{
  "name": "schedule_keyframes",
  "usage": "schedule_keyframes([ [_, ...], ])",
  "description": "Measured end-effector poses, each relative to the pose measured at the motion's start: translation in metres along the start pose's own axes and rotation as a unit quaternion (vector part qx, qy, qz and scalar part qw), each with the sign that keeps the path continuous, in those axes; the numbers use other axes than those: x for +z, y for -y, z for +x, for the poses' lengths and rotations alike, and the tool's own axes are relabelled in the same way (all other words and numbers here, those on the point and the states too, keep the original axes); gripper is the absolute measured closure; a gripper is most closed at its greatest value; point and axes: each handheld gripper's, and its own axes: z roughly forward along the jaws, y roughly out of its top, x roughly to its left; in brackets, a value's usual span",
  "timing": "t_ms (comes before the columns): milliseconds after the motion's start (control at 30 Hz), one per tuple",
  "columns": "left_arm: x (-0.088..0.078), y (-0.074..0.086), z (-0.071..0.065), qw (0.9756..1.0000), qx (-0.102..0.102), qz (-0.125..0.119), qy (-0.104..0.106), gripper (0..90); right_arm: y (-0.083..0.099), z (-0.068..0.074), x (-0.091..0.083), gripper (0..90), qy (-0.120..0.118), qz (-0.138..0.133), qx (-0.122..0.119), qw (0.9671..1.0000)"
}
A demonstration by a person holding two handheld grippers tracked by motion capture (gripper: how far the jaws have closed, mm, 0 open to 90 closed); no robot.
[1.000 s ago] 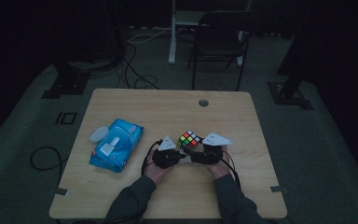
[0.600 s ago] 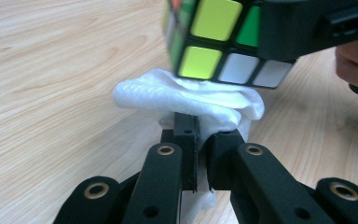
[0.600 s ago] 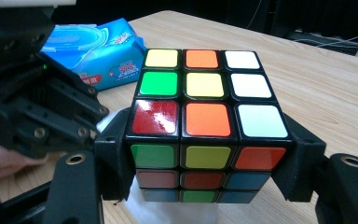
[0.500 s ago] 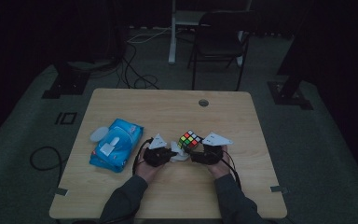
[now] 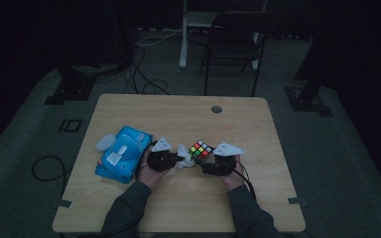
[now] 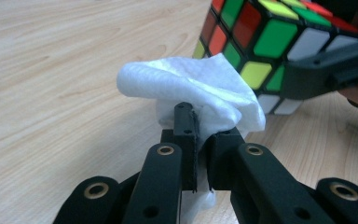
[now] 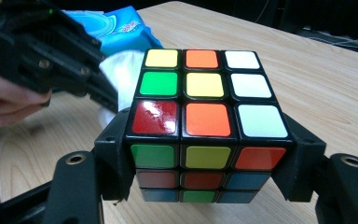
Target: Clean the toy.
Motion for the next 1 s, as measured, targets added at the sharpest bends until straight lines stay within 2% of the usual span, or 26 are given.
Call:
schedule_keyframes([
  [433, -0.005, -0.011, 0.011, 1.0, -0.003, 0.003, 0.006, 85.5, 0.001, 0.011, 0.006, 34.2, -0.026, 0.01, -0.018, 0.9995],
  [1000, 0.005, -0.027, 0.018, 0.9995, -0.004, 0.013, 0.027, 85.5, 0.003, 0.028, 0.015, 34.2, -0.055, 0.021, -0.045, 0.9972],
])
